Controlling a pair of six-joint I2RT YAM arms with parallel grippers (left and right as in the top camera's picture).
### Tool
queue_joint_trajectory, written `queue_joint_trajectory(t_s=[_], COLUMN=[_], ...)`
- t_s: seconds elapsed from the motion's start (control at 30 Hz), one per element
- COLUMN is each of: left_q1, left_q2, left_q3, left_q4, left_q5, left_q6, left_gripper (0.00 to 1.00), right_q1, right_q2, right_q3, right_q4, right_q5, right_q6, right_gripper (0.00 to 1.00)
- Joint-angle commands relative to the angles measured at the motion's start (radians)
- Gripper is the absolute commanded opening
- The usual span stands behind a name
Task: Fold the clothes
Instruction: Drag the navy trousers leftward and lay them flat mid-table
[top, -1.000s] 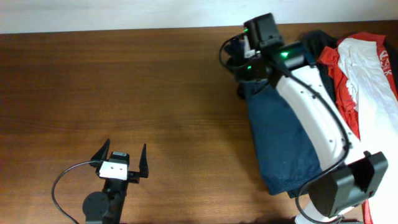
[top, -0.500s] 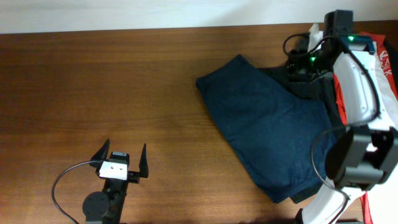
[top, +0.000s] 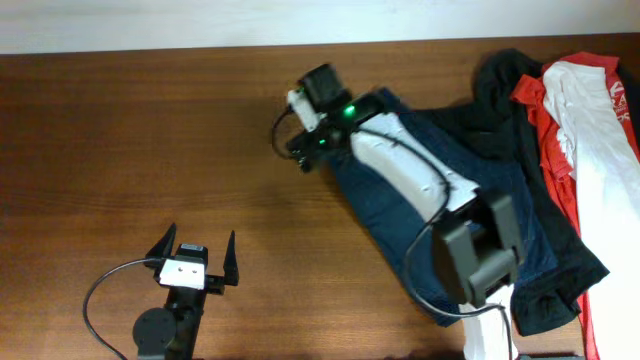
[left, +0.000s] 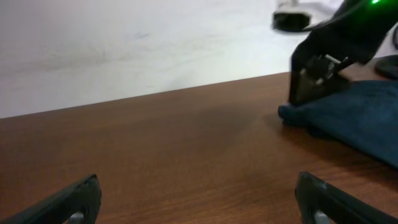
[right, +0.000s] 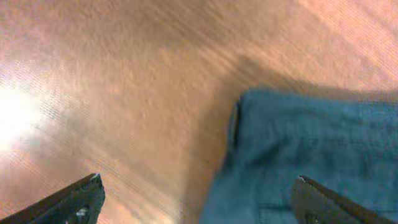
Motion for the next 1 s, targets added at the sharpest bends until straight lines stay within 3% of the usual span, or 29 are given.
queue_joint_trajectory(t_s=[0.0,0.17,0.23,0.3,0.33,0.37,0.4,0.43,0.77,0.87,0.97], left_q1=[0.005,0.005,0.005,0.005,0.005,0.005,0.005,0.005,0.005,0.005,0.005], left_q2=[-0.008,-0.008,-0.008,-0.008,-0.008,-0.008,-0.008,-0.008,-0.008,-0.008,-0.008], left_q3=[-0.003,-0.003,-0.003,-0.003,-0.003,-0.003,-0.003,-0.003,-0.003,-0.003,-0.003], left_q4=[-0.005,-0.005,-0.005,-0.005,-0.005,-0.004,-0.005,-0.005,-0.005,-0.004,-0.005], left_q5=[-0.005,-0.005,-0.005,-0.005,-0.005,-0.005,-0.005,-0.005,-0.005,-0.005,-0.005], left_q6=[-0.009,-0.009,-0.009,-0.009,-0.009,-0.009,-0.009,-0.009,-0.009,-0.009,-0.009], left_gripper=[0.99,0.99,0.99,0.99,0.99,0.99,0.99,0.99,0.99,0.99,0.99], right_q1=[0.0,-0.007,-0.007,-0.007,-0.007,-0.007,-0.009,-0.012,-0.024,0.018,0.078], right_q2=[0.091,0.186,0.203,0.227,0.236,0.236,0.235,0.234,0.183,0.166,0.131], right_q3=[0.013,0.013,0.013,0.013,0.013,0.018,0.026,0.039,0.44,0.482,0.52], right_q4=[0.046,0.098,0.101,0.099,0.1,0.108,0.106,0.097,-0.16,-0.248,-0.27], right_q5=[0.167,0.229,0.24,0.251,0.284,0.365,0.377,0.377,0.362,0.232,0.238], right_q6=[0.002,-0.046,-0.047,-0.046,-0.046,-0.046,-0.041,-0.018,-0.007,0.019,0.019], right_gripper=[0.98,0.91,0.79,0.76,0.66,0.29,0.07,0.04,0.04,0.04,0.04])
